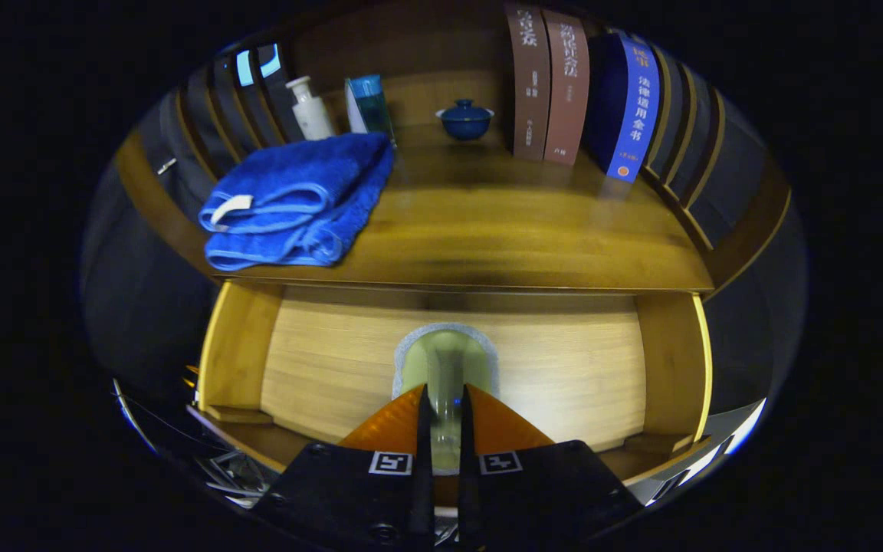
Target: Pull open the drawer, take out the items inside it, and place them on the countertop above the cabinet.
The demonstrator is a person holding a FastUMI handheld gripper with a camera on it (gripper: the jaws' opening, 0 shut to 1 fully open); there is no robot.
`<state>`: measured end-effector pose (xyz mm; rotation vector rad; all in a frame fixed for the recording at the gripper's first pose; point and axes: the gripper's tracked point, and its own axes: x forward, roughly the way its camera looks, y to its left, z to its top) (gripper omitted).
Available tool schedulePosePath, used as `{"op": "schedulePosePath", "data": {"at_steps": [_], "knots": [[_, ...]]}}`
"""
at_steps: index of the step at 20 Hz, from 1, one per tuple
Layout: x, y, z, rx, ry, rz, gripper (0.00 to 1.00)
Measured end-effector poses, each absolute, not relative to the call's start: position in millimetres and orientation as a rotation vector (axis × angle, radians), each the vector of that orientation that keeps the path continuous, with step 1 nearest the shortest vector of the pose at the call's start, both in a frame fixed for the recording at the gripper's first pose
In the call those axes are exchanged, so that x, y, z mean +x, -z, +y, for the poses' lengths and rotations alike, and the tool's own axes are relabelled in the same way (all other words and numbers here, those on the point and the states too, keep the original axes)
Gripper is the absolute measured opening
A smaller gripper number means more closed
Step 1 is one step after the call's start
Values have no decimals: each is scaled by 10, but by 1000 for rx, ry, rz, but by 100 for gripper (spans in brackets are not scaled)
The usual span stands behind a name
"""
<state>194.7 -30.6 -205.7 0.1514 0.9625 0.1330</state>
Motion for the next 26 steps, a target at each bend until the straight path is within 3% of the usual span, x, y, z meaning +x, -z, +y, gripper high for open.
{"op": "schedulePosePath", "data": {"at_steps": [6,10,26], "knots": [[1913,1496,-435,152,-130,897,17],[2247,1272,-520,145,-98,852,17],[3730,1620,-557,130,-33,911,17]]}}
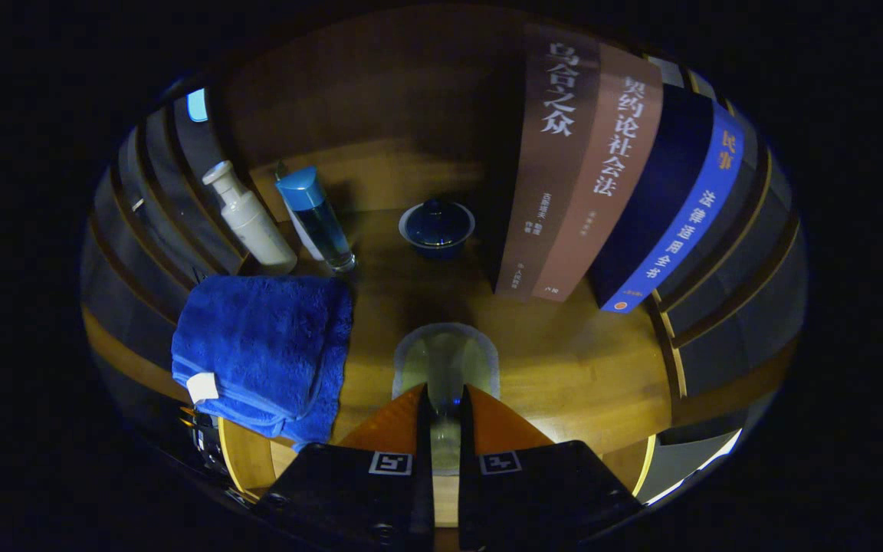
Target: Pull open the drawer, take out the items inside it, and place them on the countertop above the cabinet.
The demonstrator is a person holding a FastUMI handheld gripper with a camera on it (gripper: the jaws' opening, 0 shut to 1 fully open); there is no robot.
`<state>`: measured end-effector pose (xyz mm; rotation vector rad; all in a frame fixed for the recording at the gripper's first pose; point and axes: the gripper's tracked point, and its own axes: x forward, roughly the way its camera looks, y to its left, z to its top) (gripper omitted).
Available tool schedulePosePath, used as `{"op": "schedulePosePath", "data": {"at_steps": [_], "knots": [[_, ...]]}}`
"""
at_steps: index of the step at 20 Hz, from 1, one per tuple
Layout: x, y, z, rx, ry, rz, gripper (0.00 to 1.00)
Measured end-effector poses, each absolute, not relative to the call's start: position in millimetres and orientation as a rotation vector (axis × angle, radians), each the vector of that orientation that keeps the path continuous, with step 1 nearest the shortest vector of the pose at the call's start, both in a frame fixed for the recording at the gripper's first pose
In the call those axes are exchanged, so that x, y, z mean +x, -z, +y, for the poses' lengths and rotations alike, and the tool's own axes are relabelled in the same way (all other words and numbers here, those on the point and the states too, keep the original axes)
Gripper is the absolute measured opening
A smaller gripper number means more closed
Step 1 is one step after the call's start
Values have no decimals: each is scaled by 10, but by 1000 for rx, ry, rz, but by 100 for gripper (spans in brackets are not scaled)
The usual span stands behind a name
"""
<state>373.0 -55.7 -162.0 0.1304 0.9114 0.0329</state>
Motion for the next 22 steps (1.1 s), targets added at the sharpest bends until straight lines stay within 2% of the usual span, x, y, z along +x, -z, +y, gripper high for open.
{"op": "schedulePosePath", "data": {"at_steps": [4,5,6,12,22], "knots": [[3836,1671,-517,126,-34,920,18],[3836,1683,-526,127,-30,922,26],[3829,1655,-550,128,-21,921,28],[3701,1398,-524,197,-46,795,98],[2884,614,-624,263,-66,333,98]]}}
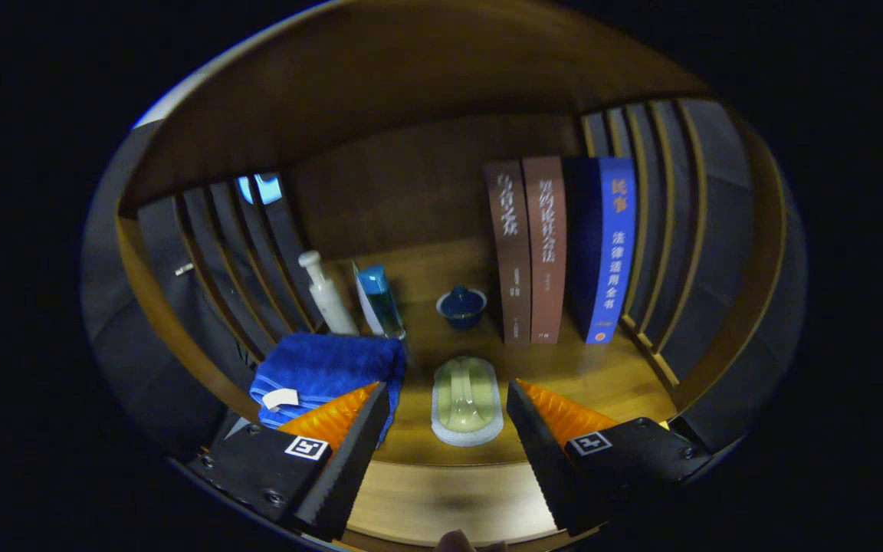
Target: Pull open the drawer, take out the items inside it, and place them on the countertop above the cabinet.
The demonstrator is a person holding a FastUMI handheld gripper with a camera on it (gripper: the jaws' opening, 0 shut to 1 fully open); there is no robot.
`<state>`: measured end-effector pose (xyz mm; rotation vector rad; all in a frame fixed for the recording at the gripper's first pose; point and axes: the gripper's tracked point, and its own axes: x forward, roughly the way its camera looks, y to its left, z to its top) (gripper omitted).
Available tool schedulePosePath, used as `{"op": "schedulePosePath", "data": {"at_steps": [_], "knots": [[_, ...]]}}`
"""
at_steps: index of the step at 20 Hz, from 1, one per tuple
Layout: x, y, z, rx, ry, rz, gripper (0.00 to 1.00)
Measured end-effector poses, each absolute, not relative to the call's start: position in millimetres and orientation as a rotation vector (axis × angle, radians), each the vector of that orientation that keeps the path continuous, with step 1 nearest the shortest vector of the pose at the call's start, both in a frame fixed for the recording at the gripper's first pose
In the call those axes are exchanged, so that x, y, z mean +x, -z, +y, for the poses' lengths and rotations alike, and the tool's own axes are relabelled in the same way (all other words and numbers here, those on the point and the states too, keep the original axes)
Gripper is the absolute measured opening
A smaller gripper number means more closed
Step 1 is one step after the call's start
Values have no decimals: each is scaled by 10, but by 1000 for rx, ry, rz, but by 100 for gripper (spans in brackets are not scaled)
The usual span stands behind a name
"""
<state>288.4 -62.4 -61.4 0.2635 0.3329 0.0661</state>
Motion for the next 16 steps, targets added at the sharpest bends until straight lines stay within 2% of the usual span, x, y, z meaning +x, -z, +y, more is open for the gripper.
{"op": "schedulePosePath", "data": {"at_steps": [7,12,16], "knots": [[1926,91,-727,234,-58,13,98],[1251,261,-525,128,-69,-119,99],[762,678,-310,120,-57,-131,99]]}}
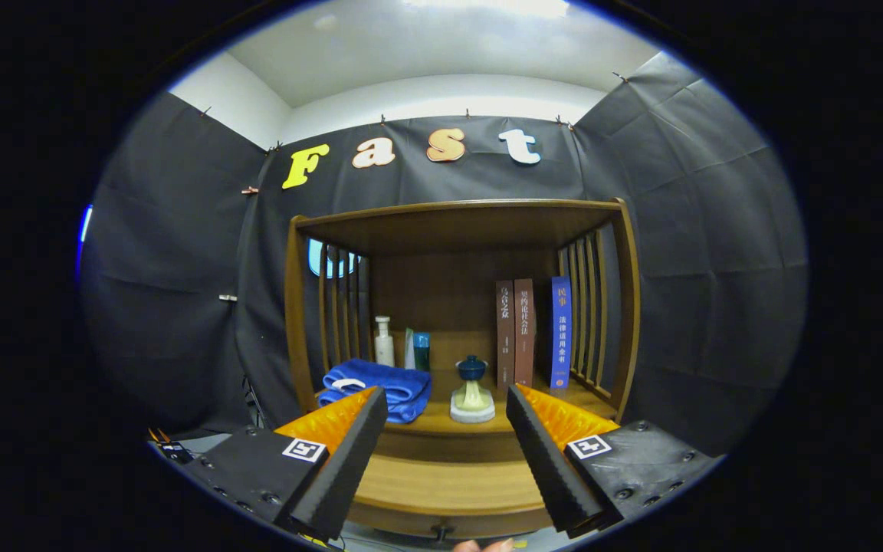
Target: Pull open the drawer, take out the items inside it, and place them on the countertop above the cabinet.
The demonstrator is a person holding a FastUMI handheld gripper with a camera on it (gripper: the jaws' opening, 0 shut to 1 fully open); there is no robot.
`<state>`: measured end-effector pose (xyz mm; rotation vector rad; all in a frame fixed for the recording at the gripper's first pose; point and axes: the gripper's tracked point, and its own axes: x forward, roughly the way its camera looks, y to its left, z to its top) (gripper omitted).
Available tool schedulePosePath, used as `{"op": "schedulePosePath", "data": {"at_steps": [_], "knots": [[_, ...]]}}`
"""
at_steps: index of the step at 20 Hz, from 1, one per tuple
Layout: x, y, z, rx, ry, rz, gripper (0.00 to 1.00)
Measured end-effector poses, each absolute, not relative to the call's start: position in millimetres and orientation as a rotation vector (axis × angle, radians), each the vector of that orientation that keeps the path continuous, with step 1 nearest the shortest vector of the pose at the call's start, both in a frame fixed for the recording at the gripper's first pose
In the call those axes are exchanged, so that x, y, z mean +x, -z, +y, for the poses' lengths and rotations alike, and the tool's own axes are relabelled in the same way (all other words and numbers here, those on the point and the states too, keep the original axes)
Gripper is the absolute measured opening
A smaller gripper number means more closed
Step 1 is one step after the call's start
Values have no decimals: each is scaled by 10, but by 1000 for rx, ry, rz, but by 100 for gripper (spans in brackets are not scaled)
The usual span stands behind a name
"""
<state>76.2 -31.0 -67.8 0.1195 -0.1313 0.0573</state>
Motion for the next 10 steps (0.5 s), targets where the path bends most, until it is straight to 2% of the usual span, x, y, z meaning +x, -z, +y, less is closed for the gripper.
{"op": "schedulePosePath", "data": {"at_steps": [10], "knots": [[469,1852,-259,91,-7,-69,97]]}}
